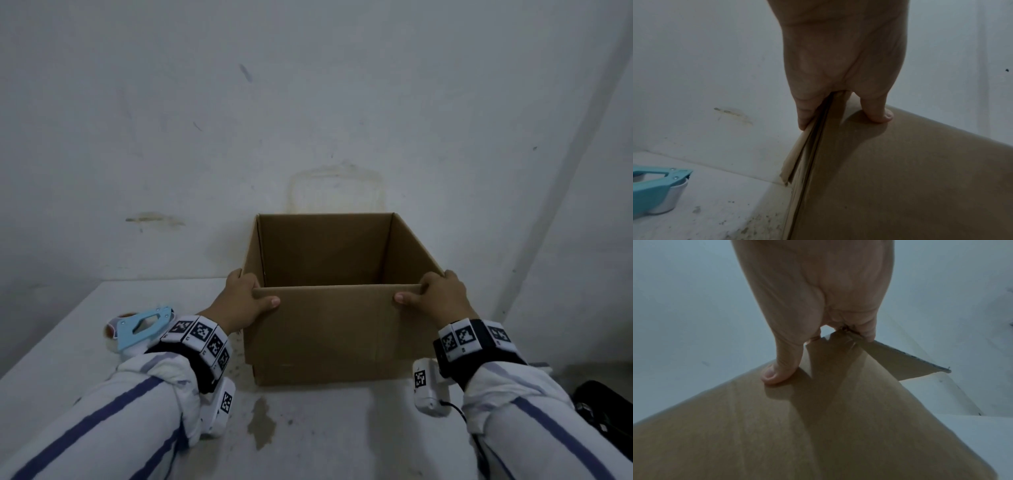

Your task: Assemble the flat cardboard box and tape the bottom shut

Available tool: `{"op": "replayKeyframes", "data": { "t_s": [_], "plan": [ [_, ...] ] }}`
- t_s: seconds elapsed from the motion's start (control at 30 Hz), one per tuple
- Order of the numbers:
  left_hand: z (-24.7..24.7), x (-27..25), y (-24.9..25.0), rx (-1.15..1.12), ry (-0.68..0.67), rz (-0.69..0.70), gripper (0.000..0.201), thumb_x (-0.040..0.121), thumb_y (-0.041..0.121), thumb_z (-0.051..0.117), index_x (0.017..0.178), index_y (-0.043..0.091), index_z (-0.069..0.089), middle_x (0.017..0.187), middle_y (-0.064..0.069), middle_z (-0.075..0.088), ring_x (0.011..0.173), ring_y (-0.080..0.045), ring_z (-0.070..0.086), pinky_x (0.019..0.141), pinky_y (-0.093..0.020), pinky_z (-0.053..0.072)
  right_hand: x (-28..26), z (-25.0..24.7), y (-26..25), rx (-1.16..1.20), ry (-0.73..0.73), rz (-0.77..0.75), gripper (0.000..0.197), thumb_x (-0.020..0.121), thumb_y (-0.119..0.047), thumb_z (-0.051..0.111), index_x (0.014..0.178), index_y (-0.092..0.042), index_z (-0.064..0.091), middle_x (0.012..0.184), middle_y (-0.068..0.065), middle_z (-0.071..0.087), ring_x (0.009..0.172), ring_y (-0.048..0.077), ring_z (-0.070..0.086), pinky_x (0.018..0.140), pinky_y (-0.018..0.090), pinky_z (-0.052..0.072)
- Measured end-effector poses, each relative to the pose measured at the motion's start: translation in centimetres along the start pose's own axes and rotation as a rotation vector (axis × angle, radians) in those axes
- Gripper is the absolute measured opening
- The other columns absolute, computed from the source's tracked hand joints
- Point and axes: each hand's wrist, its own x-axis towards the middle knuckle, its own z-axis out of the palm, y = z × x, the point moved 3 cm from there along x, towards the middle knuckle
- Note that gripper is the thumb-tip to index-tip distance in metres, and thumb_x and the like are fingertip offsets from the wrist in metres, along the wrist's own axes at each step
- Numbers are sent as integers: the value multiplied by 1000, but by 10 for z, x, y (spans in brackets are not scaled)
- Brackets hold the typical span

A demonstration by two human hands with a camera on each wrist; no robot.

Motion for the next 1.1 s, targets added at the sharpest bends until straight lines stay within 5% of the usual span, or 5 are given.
{"op": "replayKeyframes", "data": {
  "t_s": [0.13, 0.27, 0.57, 0.9, 1.1],
  "plan": [
    [8, 11, 11, -13, 39, -22, 30, 83, 44, 63, 77, 25, 40, 152, -13, 19, 134, -32, 35, 106, -47, 37, 21, 0, 7, 6, 6, -9, 53, 74, -57, 67, 108, -17, 60, 133, 15, 43, 123, 34, 46, 104, 47, 42],
    [5, 27, 17, 17, 89, -62, 33, 84, 45, 62, 90, 19, 43, 139, -18, 34, 118, -32, 46, 97, -43, 43, 43, 4, 3, 14, -11, -36, 53, 78, -56, 64, 112, -16, 57, 137, 16, 39, 128, 35, 41, 104, 46, 39],
    [13, 40, 26, 5, 171, -120, 34, 86, 38, 62, 101, 12, 47, 128, -16, 41, 97, -27, 49, 89, -39, 43, 69, 14, 5, 25, 6, -60, 54, 78, -58, 62, 112, -16, 55, 143, 20, 34, 134, 39, 32, 107, 50, 36],
    [22, 34, 35, -28, 313, -186, 41, 89, 37, 58, 121, 12, 49, 136, -14, 37, 119, -35, 47, 102, -46, 41, 78, 19, -1, 5, 8, -79, 60, 77, -59, 62, 116, -15, 52, 145, 22, 30, 135, 41, 31, 109, 54, 35],
    [25, 26, 48, -9, 392, -185, 48, 93, 29, 53, 135, 9, 39, 143, -17, 31, 134, -35, 30, 109, -48, 32, 70, 15, -7, -56, 14, -77, 66, 82, -57, 58, 128, -11, 47, 154, 25, 16, 143, 43, 13, 115, 53, 24]
  ]
}}
